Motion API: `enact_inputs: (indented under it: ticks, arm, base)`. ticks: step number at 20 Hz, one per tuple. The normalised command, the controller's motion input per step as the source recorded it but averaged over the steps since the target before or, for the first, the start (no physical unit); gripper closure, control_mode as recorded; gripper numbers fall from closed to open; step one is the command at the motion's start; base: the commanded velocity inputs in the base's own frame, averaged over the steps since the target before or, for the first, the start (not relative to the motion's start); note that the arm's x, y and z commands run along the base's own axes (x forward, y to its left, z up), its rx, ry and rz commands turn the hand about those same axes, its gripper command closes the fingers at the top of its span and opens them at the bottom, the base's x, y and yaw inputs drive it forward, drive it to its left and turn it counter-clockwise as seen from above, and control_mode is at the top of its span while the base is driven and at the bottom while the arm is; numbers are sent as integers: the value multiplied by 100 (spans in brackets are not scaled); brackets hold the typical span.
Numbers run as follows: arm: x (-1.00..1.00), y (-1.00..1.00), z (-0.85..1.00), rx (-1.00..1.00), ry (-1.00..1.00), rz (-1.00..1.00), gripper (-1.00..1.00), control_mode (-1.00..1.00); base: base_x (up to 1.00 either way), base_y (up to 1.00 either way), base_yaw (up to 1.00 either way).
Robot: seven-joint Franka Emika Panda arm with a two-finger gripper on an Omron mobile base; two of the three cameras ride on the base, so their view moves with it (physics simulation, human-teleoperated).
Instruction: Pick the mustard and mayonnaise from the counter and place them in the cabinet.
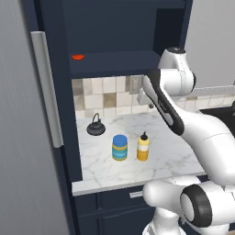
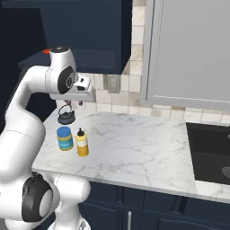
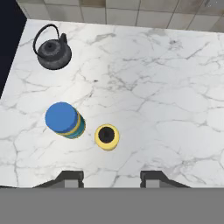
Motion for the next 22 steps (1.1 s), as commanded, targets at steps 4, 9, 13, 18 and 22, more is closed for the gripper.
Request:
enact_inputs:
  ticks: [4, 9, 13, 18, 22]
  arm:
    - [-22, 0, 0, 0, 0, 0, -100, -100]
    - [-50, -2, -2, 0, 0, 1, -100, -100]
    - [-53, -5, -18, 0, 0, 2, -100, -100]
    - [-45, -9, -32, 2, 0, 5, -100, -100]
    - [-37, -12, -34, 1, 0, 9, -100, -100]
  base:
    - [0, 0, 0]
    - [0, 0, 0]
    - [0, 0, 0]
    - [0, 0, 0]
    - [0, 0, 0]
